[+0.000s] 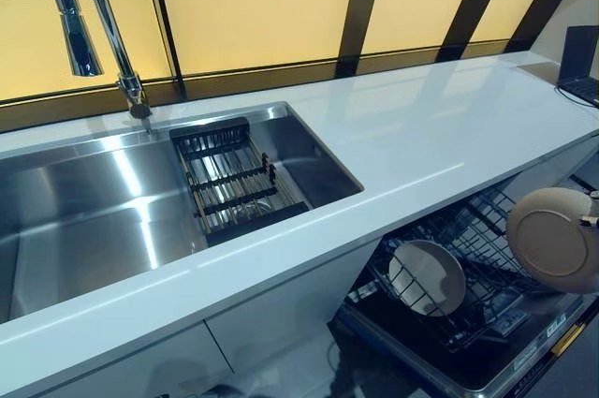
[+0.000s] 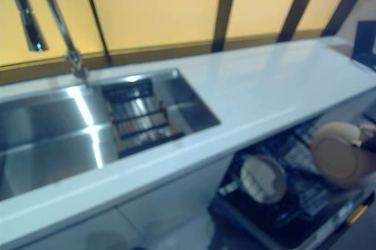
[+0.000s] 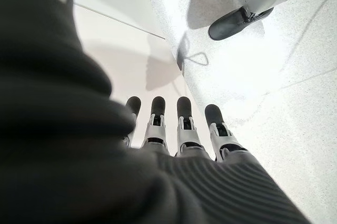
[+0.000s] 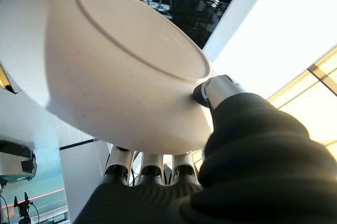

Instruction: Take plates into dishwasher

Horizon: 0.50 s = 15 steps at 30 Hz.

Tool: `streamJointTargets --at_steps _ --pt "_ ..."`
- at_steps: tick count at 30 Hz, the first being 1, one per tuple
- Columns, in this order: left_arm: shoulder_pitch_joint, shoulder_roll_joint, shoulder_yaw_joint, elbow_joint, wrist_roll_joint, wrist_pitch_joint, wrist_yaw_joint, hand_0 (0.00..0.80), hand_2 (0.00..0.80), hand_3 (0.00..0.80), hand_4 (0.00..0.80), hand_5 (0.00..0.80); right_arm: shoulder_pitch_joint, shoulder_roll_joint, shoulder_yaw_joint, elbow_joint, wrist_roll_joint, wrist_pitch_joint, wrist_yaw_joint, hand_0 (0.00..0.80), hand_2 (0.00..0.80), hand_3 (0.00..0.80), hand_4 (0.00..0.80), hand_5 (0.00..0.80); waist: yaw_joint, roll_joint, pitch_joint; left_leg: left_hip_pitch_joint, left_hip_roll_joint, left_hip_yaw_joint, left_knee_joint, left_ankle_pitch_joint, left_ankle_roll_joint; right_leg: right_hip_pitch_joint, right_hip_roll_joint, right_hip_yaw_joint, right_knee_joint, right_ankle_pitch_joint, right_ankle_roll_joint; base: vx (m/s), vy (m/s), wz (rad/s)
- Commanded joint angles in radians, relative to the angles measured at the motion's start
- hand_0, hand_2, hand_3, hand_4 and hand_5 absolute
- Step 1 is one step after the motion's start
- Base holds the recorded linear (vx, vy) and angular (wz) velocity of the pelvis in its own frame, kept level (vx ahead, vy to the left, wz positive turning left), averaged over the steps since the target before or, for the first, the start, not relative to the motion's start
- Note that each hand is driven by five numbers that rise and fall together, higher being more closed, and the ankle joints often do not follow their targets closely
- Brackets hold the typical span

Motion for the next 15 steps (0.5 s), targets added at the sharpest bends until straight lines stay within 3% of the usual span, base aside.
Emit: streamJointTargets --at_steps 1,15 --pt "-0.044 0.016 0.009 0.034 0.02 -0.024 -0.004 0.0 0.0 0.0 0.0 0.0 -0.116 -0.011 0.014 0.006 -0.092 -0.008 -0.071 0.8 0.8 0.8 0.8 0.8 0.045 0.014 0.003 0.071 0.009 -0.072 0.005 -0.147 0.043 -0.013 -0.005 -0.033 0.014 0.006 0.081 0.0 0.0 0.0" --pt "-0.044 0.013 0.001 0.016 0.01 -0.022 -0.012 0.0 0.0 0.0 0.0 0.0 -0.237 0.068 0.132 0.082 -0.051 0.025 -0.142 0.8 0.8 0.8 0.8 0.8 0.069 0.039 0.022 0.062 0.004 -0.082 0.005 -0.146 0.041 -0.019 -0.017 -0.049 0.013 0.001 0.079 -0.002 -0.006 0.02"
